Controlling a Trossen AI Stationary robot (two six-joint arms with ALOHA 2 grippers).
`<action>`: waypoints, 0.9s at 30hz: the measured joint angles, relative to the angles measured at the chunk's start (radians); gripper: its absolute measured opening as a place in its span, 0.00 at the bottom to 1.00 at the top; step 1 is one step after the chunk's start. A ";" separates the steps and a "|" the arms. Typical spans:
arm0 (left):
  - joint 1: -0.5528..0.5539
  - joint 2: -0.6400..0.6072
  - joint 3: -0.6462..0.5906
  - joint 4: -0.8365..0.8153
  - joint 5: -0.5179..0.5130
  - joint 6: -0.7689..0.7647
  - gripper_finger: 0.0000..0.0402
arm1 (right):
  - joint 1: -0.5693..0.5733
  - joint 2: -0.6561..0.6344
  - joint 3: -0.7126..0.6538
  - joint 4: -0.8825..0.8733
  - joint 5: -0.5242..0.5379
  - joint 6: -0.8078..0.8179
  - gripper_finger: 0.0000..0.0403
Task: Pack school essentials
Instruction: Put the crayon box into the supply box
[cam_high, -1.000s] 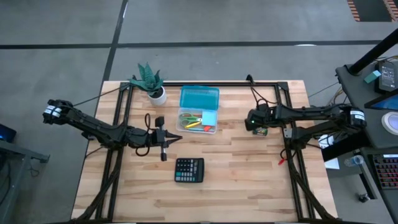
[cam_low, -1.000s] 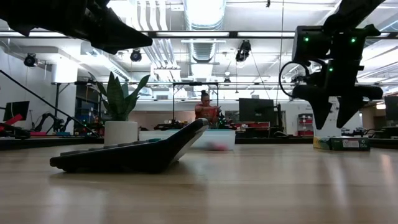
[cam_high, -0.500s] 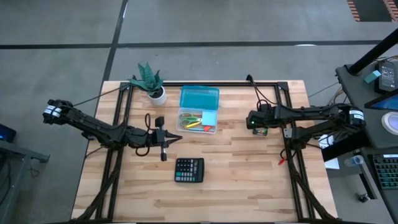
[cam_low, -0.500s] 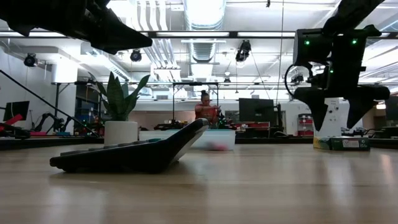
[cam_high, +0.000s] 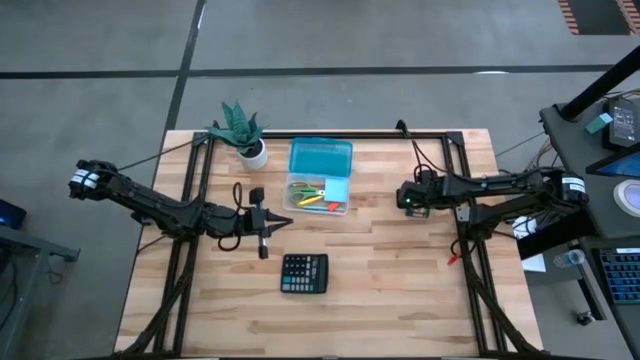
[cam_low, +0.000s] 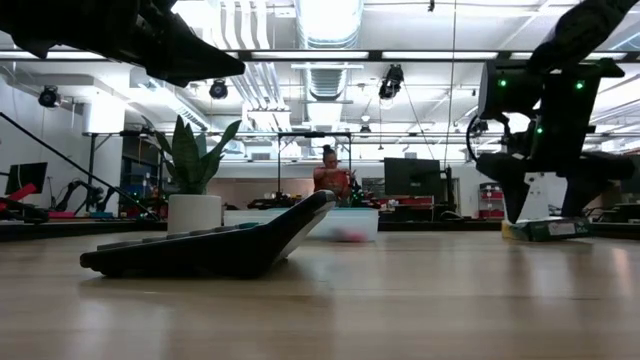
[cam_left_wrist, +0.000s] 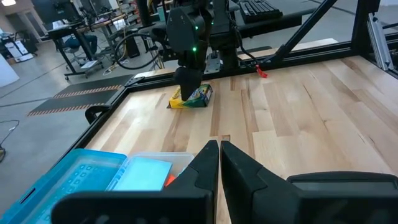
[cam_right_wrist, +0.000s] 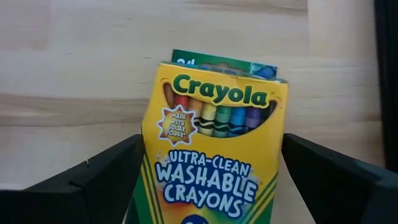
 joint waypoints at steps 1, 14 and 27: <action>0.000 0.000 0.000 0.000 0.000 0.000 0.00 | 0.000 0.000 -0.003 0.008 0.000 0.000 0.92; 0.000 0.000 0.000 0.000 0.000 0.000 0.00 | 0.000 0.000 0.018 0.024 0.024 -0.004 0.92; 0.000 0.000 0.000 0.000 0.000 0.000 0.00 | 0.014 0.005 0.016 0.025 0.016 0.022 0.92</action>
